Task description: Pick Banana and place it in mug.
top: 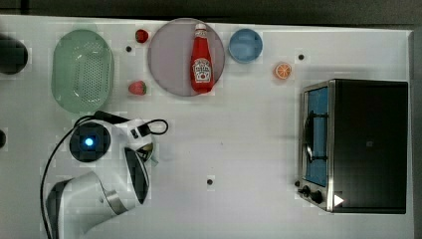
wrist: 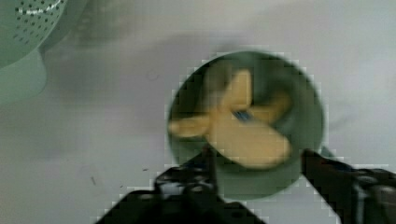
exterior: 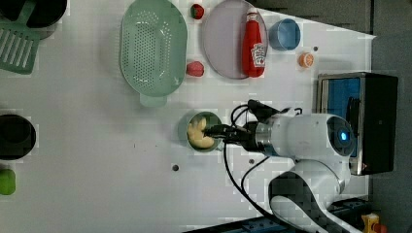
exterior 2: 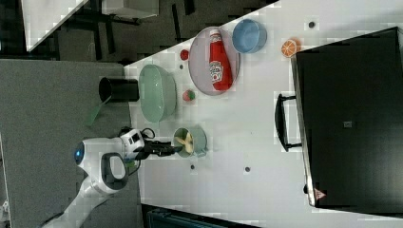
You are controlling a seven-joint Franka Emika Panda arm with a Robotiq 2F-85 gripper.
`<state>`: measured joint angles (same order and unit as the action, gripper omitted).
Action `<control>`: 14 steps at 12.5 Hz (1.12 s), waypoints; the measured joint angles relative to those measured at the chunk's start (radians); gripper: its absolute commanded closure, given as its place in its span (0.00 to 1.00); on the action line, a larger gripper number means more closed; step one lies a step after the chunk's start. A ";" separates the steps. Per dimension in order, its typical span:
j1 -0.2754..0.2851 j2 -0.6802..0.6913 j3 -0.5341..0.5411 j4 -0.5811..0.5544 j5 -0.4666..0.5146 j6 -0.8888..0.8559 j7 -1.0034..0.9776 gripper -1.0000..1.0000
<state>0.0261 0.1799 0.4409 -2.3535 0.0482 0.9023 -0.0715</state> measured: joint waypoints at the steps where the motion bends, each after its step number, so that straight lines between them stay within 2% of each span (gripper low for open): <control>1: -0.001 -0.028 -0.003 -0.031 0.007 -0.003 0.000 0.00; 7: 0.019 -0.082 -0.023 0.025 0.006 0.033 0.003 0.00; 11: 0.024 -0.289 -0.164 0.105 0.014 -0.341 0.003 0.00; 14: 0.003 -0.367 -0.329 0.252 -0.025 -0.475 0.003 0.00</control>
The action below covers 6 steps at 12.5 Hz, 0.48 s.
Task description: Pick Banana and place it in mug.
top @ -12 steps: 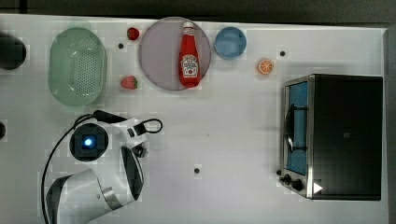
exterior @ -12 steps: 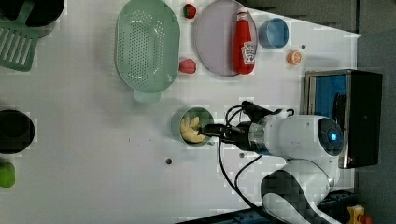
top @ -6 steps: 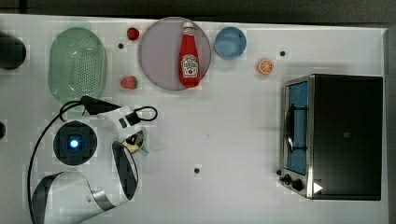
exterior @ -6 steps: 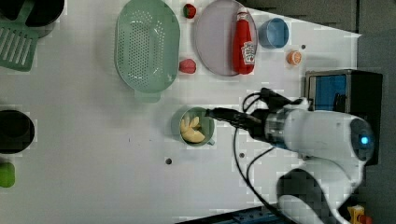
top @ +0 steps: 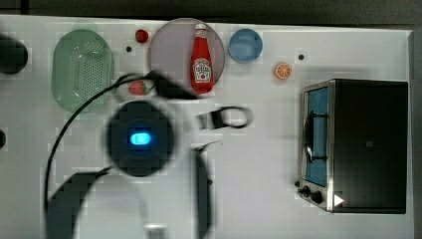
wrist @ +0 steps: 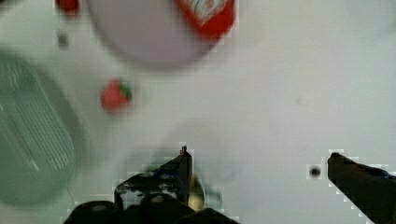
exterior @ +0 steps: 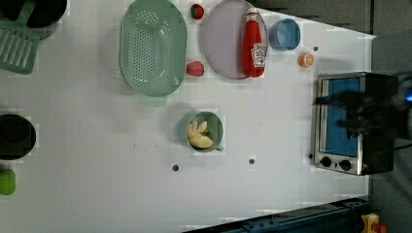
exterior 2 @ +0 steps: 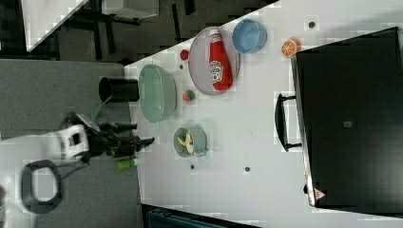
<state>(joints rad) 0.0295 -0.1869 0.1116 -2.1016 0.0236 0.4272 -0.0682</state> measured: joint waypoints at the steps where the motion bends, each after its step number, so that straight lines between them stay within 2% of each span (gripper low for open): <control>1: -0.019 -0.005 -0.037 0.047 -0.013 -0.017 0.000 0.00; 3: -0.036 -0.017 -0.123 0.134 -0.011 -0.141 0.000 0.00; 6: -0.076 -0.056 -0.191 0.186 -0.033 -0.295 0.000 0.00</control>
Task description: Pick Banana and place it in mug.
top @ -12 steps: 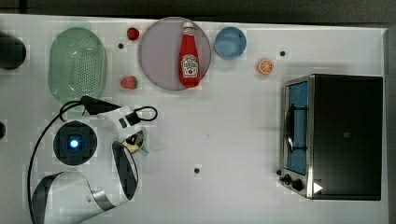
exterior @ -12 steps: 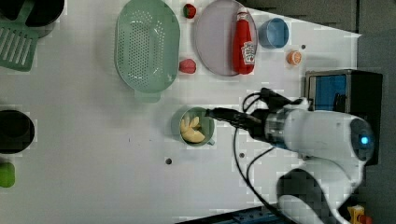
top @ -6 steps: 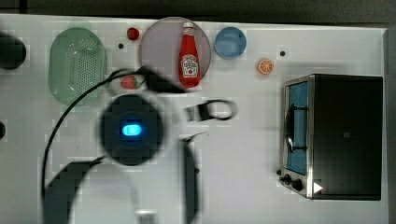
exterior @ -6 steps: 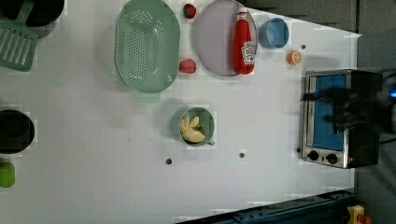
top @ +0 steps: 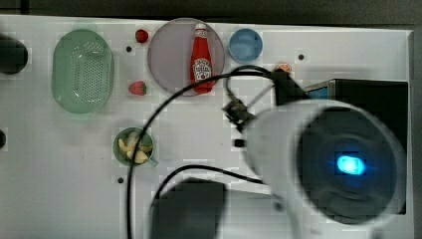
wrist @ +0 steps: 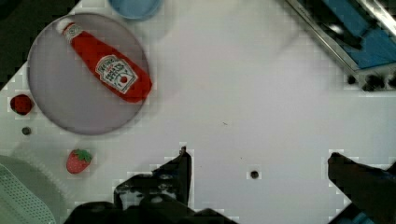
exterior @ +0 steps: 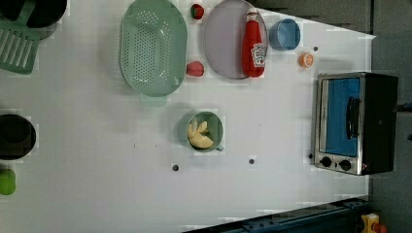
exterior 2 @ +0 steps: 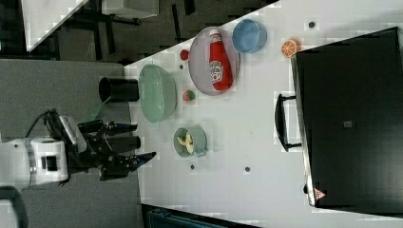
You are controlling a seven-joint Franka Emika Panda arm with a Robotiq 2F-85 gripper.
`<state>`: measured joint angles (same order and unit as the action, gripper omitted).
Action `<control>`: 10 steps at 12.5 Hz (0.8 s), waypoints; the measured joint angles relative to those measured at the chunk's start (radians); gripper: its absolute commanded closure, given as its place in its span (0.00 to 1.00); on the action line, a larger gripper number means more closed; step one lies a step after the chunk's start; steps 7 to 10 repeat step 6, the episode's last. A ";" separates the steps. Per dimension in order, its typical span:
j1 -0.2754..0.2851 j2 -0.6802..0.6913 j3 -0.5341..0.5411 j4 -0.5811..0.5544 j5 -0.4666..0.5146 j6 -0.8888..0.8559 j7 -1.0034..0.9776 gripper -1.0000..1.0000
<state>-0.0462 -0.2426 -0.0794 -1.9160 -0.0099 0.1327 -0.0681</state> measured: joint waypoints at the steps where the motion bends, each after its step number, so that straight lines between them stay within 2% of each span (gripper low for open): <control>1: -0.007 0.007 -0.020 0.033 0.000 -0.011 0.000 0.00; 3: -0.005 -0.007 -0.030 0.020 -0.023 -0.011 0.000 0.00; 10: -0.016 0.008 -0.025 -0.005 -0.009 -0.058 0.000 0.00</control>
